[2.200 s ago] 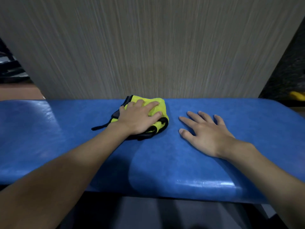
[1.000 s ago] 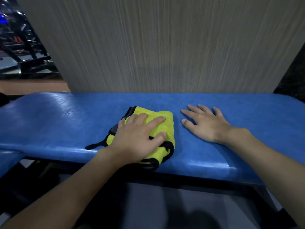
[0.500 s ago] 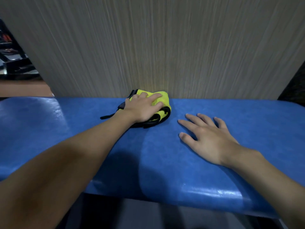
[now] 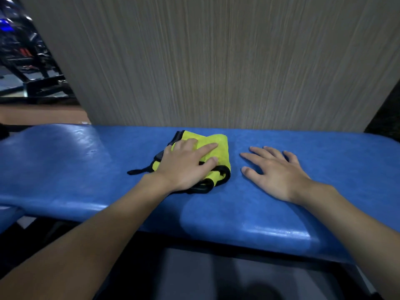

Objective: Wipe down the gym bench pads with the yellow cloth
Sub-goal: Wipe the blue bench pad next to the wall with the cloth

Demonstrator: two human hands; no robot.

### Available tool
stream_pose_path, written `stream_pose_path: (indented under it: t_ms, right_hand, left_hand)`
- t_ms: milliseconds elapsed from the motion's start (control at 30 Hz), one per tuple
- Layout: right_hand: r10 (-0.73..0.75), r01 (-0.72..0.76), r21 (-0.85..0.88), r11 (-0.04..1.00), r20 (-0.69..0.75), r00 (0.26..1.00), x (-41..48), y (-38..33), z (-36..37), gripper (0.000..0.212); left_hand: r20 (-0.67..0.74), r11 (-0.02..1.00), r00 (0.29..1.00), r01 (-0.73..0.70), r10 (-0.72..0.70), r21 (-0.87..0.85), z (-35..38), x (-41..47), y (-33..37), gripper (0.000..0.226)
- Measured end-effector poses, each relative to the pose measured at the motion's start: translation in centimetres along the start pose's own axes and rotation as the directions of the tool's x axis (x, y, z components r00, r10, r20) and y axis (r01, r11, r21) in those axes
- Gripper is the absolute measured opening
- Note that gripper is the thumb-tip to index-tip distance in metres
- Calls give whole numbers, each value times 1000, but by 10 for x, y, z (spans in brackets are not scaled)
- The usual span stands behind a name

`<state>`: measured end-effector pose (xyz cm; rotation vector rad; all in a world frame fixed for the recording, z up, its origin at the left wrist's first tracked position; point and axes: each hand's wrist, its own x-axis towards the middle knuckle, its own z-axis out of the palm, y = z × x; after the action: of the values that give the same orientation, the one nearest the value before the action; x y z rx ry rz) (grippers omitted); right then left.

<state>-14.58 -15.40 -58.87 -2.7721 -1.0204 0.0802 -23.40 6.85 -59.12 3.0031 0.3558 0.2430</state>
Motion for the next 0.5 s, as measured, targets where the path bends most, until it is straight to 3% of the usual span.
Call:
stream_pose_path:
  t_ms: [267,400,500]
  right_hand:
    - [5,-3,-115,993,13,1000,2,-7,-12,56]
    - [-22,23,47,999,-26,999,6,-18,-13,58]
    - [-16,18,-40,999,48,999,11,-20,-1,63]
  left_hand:
    - [-39,999,998,-45,46,22,-11,-103,-2,74]
    - [22,999,1000,-23,22,27,-15,-101,-4,78]
    - [32,1000,999,-2,2,6,-14,-78,-6,80]
